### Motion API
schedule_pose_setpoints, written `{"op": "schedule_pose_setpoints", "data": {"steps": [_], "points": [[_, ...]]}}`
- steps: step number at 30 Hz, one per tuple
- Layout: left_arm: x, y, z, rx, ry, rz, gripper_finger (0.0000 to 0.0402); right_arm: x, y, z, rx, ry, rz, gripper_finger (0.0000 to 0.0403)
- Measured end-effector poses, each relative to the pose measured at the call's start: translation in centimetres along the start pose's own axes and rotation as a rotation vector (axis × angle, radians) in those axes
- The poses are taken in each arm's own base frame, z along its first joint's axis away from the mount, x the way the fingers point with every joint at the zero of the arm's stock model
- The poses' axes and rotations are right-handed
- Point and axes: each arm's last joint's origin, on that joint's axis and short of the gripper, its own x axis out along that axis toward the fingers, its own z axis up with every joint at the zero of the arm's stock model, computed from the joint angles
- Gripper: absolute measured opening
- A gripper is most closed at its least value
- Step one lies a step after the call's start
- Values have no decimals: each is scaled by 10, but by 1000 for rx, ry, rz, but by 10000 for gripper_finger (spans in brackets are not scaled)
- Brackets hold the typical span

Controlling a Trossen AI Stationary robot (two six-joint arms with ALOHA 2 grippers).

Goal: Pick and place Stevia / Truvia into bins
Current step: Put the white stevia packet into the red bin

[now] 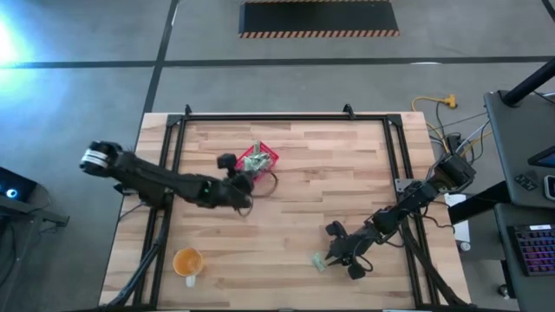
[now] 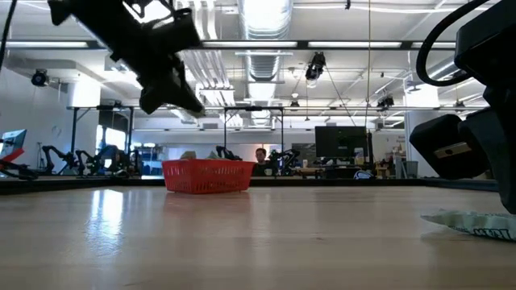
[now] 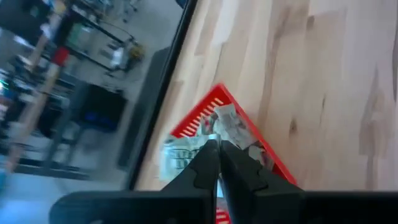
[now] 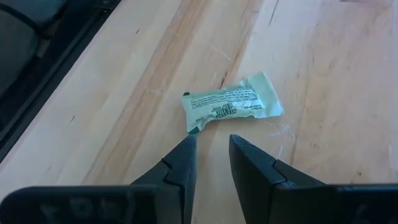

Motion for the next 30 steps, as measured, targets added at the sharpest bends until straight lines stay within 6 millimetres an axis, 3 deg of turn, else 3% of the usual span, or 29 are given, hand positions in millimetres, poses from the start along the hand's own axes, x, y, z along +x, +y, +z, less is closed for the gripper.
{"op": "schedule_pose_setpoints", "data": {"steps": [7,21,30], "points": [[10,13,-37,-123,-108,-112,0,0,0,0,0,-4,1,86],[16,16,-35,-172,-187,-126,3,0,-1,0,0,-12,-27,86],[21,11,-36,-148,-158,-103,106,0,-1,0,0,-12,-27,86]]}}
